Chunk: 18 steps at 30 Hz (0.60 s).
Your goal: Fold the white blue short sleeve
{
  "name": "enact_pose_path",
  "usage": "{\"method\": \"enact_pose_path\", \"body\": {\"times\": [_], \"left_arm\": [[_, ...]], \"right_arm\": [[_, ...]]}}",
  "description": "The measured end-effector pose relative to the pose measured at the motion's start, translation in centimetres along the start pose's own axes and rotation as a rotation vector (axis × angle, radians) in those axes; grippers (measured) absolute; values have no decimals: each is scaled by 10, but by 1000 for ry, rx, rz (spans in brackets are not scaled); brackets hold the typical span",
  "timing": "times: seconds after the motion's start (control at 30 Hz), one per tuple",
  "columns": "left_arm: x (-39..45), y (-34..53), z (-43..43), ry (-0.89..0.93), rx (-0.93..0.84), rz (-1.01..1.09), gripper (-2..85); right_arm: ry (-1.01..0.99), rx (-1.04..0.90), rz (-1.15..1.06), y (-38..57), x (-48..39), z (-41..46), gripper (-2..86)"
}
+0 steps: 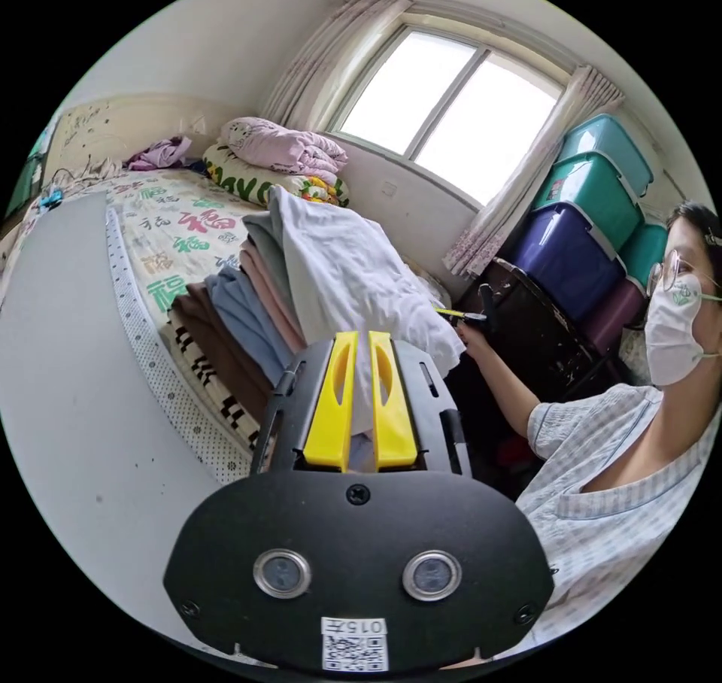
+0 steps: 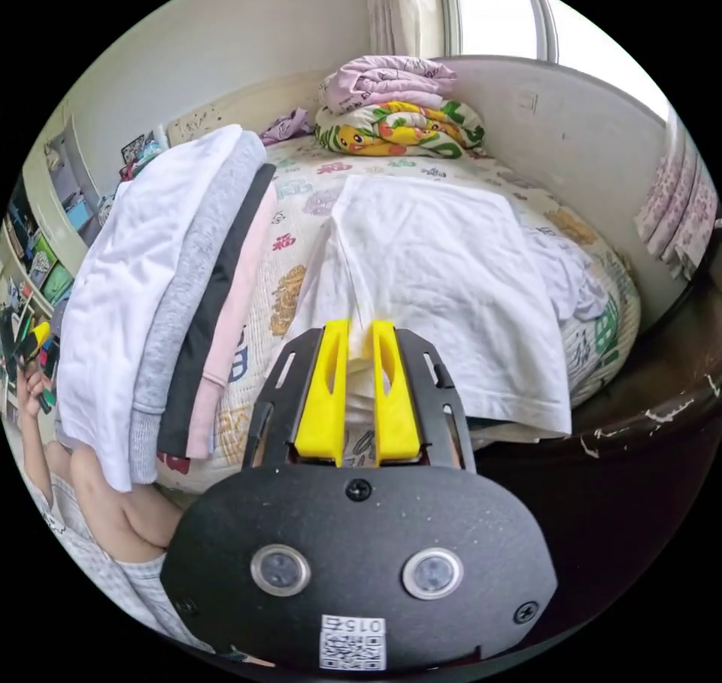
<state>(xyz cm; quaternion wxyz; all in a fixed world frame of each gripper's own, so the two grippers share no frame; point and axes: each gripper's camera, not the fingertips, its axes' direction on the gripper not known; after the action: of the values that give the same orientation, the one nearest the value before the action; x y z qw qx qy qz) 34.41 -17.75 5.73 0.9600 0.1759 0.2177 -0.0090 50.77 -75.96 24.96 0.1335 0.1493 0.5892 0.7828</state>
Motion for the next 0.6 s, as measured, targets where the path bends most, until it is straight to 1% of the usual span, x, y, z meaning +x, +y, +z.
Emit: {"method": "enact_pose_path", "body": {"times": [0.03,0.13,0.23,0.3,0.37,0.5,0.6], "left_arm": [[-4,8,-4,3,-2,-24,17],[-10,21,-10,18,18,-63,20],[-11,25,-7,31,10,-88,30],[-8,25,-2,11,-15,-96,43],[-4,25,0,-7,-29,-94,53],[0,32,-8,16,-11,-120,57],[5,45,-18,-9,-1,-144,57]], "right_arm": [[-18,8,-10,2,-1,-2,18],[-175,21,-112,9,-18,-18,10],[-200,13,-183,14,-29,-37,21],[-251,56,-194,17,-23,-58,19],[-247,120,-209,20,-14,-90,28],[-262,246,-350,34,-27,-142,38],[-345,306,-459,50,-43,-166,53]]}}
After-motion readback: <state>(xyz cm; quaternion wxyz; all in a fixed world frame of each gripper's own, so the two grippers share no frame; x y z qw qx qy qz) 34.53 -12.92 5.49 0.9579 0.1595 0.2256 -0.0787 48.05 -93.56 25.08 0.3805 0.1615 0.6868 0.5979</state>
